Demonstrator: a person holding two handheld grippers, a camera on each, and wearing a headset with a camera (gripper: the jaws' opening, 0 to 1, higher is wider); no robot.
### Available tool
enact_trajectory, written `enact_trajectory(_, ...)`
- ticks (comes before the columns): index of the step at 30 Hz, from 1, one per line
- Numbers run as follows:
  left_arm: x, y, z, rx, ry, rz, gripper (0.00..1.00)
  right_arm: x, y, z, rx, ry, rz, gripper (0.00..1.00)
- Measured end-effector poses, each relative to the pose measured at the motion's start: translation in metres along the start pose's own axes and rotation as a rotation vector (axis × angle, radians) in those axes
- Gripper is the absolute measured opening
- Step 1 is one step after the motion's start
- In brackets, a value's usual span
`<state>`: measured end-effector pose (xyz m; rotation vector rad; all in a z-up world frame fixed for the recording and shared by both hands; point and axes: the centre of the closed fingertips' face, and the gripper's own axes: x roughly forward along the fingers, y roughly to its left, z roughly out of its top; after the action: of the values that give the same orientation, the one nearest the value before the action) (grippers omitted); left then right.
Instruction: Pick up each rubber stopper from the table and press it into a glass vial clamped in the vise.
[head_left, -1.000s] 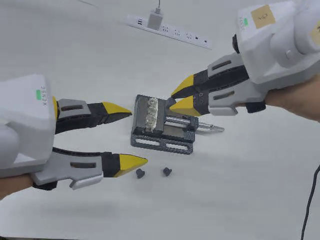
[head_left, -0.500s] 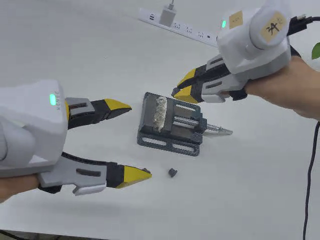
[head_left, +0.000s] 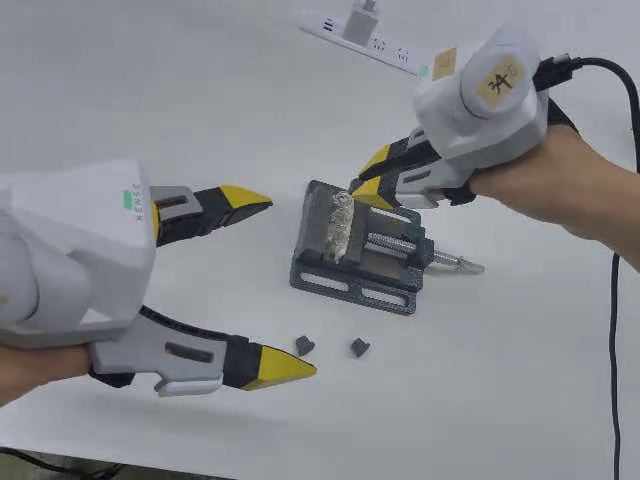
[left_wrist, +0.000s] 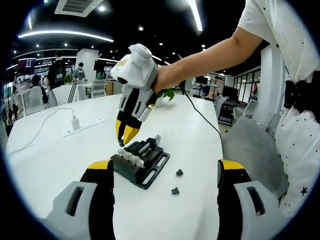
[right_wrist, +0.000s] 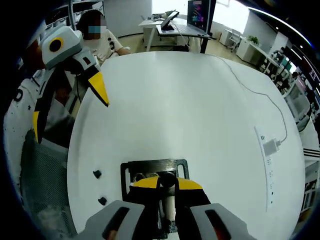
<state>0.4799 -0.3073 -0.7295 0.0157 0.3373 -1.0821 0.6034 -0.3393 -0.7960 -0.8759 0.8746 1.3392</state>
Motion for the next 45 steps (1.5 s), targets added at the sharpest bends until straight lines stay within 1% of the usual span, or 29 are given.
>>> enact_trajectory(2,0.001,0.0,-0.002,0.001,0.003,-0.001,0.87,0.0,0.0,0.0,0.001,0.002,0.002,0.06)
enact_trajectory(5,0.002,0.0,-0.002,-0.004,0.005,-0.005,0.88,0.001,-0.002,-0.002,-0.007,0.011,-0.005,0.06)
enact_trajectory(8,0.003,0.0,-0.002,-0.004,0.004,-0.007,0.88,0.002,-0.003,-0.002,0.002,0.006,-0.001,0.06)
enact_trajectory(13,0.003,0.0,-0.002,-0.003,0.003,-0.006,0.88,0.004,0.0,-0.002,-0.001,0.007,0.003,0.06)
enact_trajectory(24,0.0,0.0,-0.003,-0.012,-0.004,0.0,0.87,0.008,0.002,-0.003,-0.01,0.02,0.004,0.06)
enact_trajectory(30,0.0,0.0,-0.002,-0.014,-0.008,0.001,0.87,0.009,0.002,-0.004,-0.04,0.038,-0.001,0.06)
enact_trajectory(34,0.0,0.001,-0.002,-0.017,-0.008,-0.001,0.86,0.01,0.002,-0.004,-0.076,0.059,-0.01,0.06)
enact_trajectory(36,0.0,0.001,-0.002,-0.018,-0.008,-0.001,0.85,0.01,-0.002,-0.005,-0.091,0.068,-0.013,0.06)
enact_trajectory(37,0.0,0.001,-0.002,-0.02,-0.009,0.0,0.85,0.011,-0.002,-0.006,-0.097,0.072,-0.013,0.06)
enact_trajectory(45,0.001,0.003,-0.001,-0.022,-0.011,0.002,0.85,0.012,-0.001,-0.005,-0.088,0.086,-0.009,0.06)
